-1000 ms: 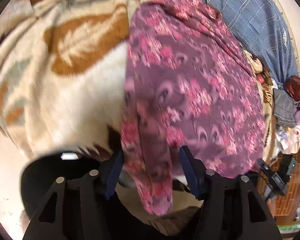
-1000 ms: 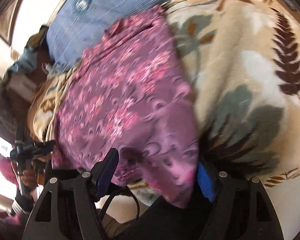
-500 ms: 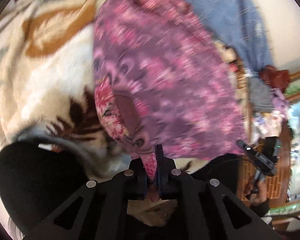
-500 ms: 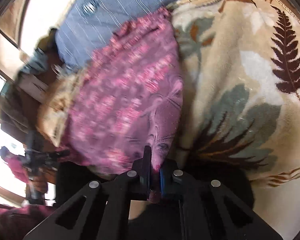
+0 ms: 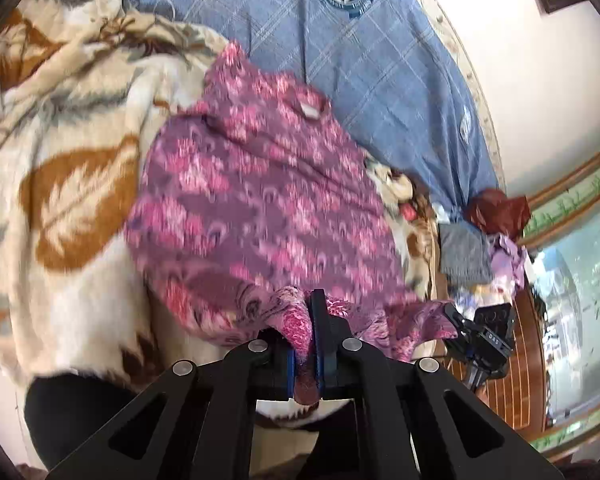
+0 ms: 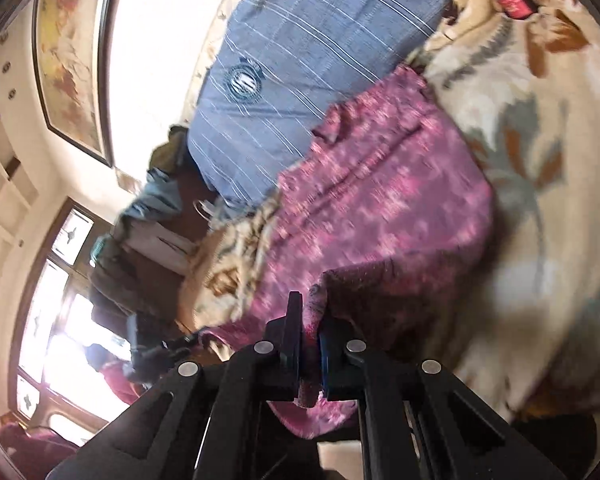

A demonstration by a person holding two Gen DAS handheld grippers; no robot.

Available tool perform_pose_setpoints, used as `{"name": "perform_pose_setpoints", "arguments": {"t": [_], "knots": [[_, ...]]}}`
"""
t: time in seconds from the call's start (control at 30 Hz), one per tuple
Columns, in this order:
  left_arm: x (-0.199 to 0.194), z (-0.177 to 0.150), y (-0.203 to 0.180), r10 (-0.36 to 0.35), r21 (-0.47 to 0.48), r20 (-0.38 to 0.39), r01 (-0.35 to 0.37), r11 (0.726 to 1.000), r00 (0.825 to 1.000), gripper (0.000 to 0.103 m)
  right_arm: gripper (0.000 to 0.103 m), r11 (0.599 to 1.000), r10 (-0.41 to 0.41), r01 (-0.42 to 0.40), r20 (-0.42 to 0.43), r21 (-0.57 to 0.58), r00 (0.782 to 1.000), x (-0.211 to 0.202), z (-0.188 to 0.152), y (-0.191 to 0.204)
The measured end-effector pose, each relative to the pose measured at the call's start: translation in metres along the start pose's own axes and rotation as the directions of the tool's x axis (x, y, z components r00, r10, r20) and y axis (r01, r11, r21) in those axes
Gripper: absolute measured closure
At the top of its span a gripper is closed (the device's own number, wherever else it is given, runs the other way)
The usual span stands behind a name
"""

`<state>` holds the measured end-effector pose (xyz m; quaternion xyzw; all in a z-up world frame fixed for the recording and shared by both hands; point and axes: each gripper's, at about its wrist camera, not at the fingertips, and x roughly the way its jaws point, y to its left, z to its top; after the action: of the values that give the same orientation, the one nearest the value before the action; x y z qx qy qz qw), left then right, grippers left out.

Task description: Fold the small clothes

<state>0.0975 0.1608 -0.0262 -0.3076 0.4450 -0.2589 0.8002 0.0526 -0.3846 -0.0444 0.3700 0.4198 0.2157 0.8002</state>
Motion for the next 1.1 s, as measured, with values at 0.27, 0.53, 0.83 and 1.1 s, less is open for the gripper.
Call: {"name": "perform_pose_setpoints", "arguments": {"t": [0.27, 0.53, 0.83, 1.1], "knots": [[0.028, 0.074, 0.004, 0.027, -0.029, 0.104, -0.024, 0.999, 0.994, 0.098, 0.096, 0.999, 0.05, -0.051, 0.088, 0.008, 0.995, 0.032, 0.074, 0.0], [0.107, 0.174, 0.03, 0.118, -0.109, 0.162, -0.101, 0.989, 0.98, 0.098, 0.096, 0.996, 0.016, -0.028, 0.15, 0.081, 0.989, 0.089, 0.158, -0.044], [0.228, 0.268, 0.073, 0.306, -0.201, 0.018, -0.297, 0.934, 0.952, 0.097, 0.091, 0.962, -0.166, 0.126, 0.152, 0.241, 0.974, 0.152, 0.232, -0.118], [0.218, 0.257, 0.061, 0.16, -0.115, 0.1, -0.148, 0.982, 0.982, 0.052, 0.042, 0.975, -0.191, 0.171, 0.149, 0.141, 0.97, 0.132, 0.231, -0.105]]}}
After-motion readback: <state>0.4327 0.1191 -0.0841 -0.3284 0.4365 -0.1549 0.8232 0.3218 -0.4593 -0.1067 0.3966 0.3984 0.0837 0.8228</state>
